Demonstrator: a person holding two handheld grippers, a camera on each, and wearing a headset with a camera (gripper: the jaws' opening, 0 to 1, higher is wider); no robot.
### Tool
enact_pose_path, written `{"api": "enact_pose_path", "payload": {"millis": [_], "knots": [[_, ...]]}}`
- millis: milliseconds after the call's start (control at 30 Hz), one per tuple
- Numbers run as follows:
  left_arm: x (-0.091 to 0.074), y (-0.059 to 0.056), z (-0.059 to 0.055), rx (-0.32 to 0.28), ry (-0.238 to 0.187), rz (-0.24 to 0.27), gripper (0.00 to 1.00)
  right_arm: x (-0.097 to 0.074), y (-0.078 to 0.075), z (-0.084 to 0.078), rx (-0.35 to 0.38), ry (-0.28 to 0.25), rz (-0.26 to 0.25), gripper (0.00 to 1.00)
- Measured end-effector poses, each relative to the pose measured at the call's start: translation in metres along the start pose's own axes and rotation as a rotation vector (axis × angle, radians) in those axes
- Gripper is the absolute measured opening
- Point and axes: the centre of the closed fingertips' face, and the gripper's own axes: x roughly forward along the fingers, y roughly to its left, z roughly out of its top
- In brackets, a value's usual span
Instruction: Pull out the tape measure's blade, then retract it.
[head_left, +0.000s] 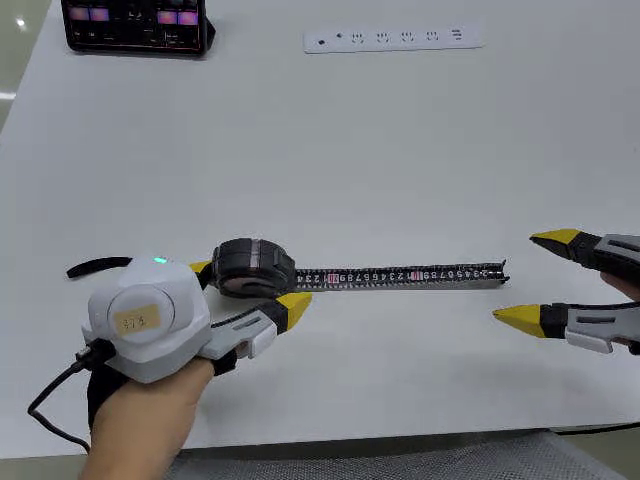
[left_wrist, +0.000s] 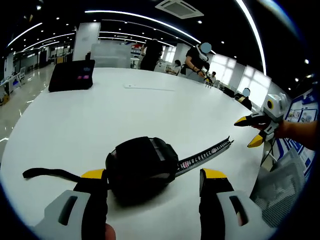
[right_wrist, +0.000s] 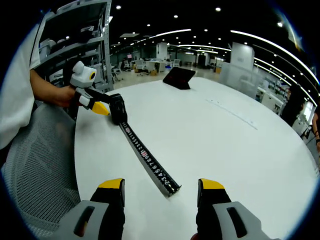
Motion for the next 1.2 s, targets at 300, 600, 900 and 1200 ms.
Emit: {"api": "enact_pose_path", "payload": {"millis": [300, 600, 900, 1200], "knots": [[0.007, 0.003, 0.002, -0.051, -0.016, 0.049, 0.70, 0.006, -0.013, -0.007, -0.089, 0.061, 0.047, 0.46], [0.012, 0.007, 0.003, -0.078, -0.025, 0.114, 0.69, 0.014, -0.018, -0.017, -0.161, 0.137, 0.117, 0.39], [0.015, 0.012, 0.002, -0.118, -0.032, 0.144, 0.64, 0.018, -0.019, -0.029, -0.208, 0.211, 0.185, 0.34], [0.016, 0.015, 0.001, -0.139, -0.027, 0.158, 0.61, 0.023, -0.019, -0.037, -0.258, 0.265, 0.229, 0.29]]}}
